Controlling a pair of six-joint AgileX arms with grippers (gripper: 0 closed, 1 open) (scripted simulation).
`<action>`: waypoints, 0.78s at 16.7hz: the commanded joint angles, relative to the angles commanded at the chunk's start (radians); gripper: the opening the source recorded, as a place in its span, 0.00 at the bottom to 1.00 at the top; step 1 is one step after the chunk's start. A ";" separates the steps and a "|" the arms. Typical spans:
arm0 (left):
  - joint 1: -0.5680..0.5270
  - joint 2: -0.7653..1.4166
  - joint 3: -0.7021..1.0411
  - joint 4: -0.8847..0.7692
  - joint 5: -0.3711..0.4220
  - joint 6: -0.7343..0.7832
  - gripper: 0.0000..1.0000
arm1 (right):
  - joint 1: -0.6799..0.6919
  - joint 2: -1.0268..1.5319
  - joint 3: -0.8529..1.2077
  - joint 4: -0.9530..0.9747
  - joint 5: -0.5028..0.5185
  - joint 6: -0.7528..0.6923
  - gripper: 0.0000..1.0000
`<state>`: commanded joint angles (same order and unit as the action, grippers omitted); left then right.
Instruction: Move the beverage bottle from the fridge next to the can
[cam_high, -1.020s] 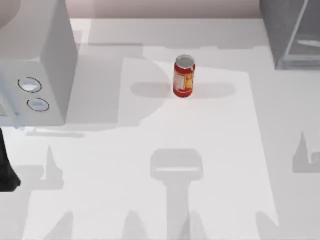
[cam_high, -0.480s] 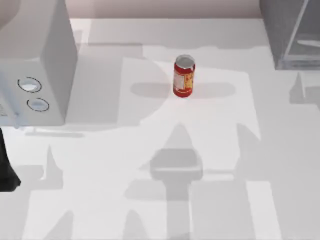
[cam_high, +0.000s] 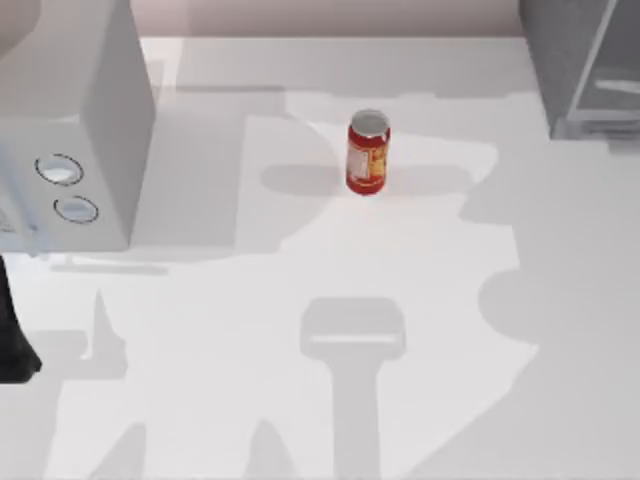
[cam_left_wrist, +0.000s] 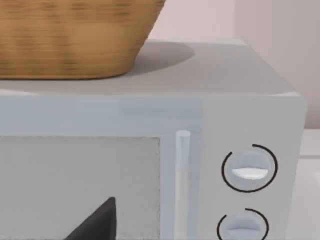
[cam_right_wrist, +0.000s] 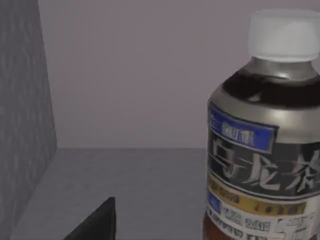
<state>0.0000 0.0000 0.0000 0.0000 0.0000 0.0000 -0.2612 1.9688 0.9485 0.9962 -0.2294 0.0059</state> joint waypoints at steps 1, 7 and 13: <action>0.000 0.000 0.000 0.000 0.000 0.000 1.00 | -0.007 0.051 0.027 0.029 -0.006 0.000 1.00; 0.000 0.000 0.000 0.000 0.000 0.000 1.00 | -0.021 0.147 0.082 0.086 -0.019 0.000 1.00; 0.000 0.000 0.000 0.000 0.000 0.000 1.00 | -0.012 0.181 0.144 0.058 -0.010 0.000 1.00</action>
<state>0.0000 0.0000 0.0000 0.0000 0.0000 0.0000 -0.2732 2.1494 1.0926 1.0546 -0.2389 0.0055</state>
